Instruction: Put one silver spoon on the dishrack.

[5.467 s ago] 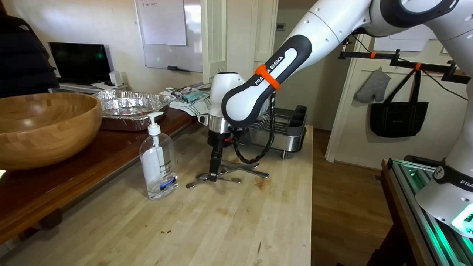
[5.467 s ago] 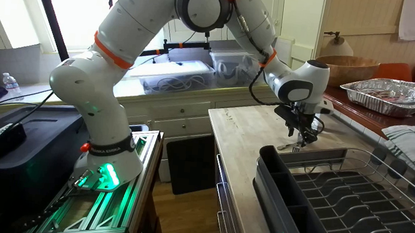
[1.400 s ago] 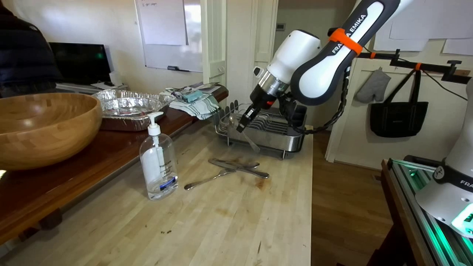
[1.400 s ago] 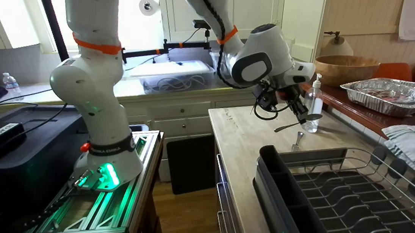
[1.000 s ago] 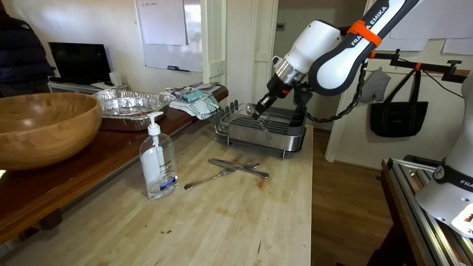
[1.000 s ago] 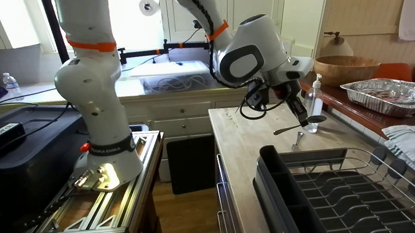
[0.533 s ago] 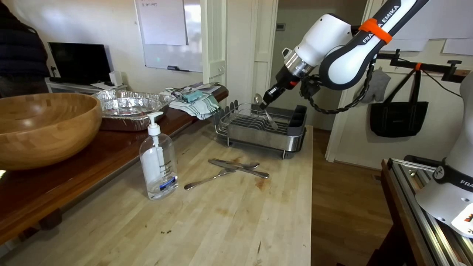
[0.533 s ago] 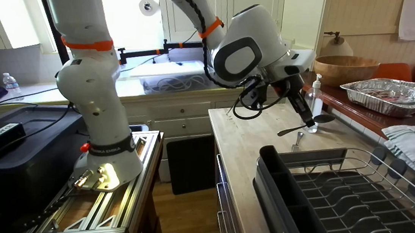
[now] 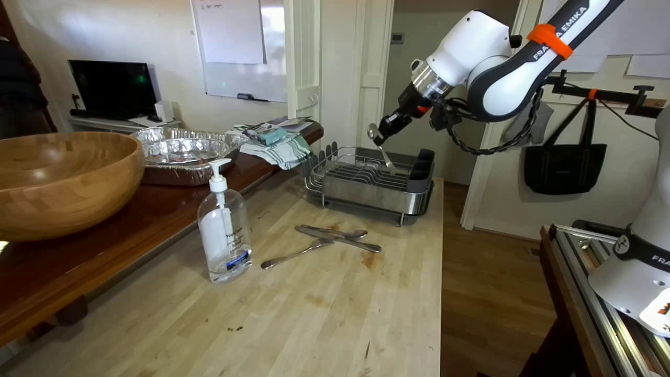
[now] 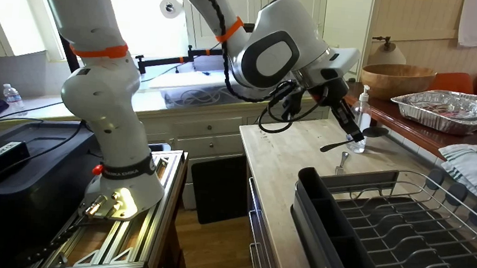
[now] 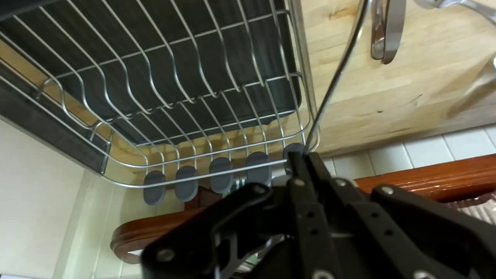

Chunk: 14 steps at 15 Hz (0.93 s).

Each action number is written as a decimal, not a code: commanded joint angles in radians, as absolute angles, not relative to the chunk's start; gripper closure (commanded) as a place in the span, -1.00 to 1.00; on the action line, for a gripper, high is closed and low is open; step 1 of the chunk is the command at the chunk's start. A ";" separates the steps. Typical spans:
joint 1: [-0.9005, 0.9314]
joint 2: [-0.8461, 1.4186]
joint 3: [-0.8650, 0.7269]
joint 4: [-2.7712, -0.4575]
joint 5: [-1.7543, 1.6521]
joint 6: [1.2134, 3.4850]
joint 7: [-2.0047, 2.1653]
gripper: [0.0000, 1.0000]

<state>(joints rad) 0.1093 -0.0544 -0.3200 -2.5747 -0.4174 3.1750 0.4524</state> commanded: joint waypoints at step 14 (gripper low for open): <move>-0.116 -0.316 0.010 -2.736 -0.814 2.874 1.181 0.97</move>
<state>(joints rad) -0.0821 -0.2659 -0.0234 -2.6957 -0.7722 2.9054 1.0860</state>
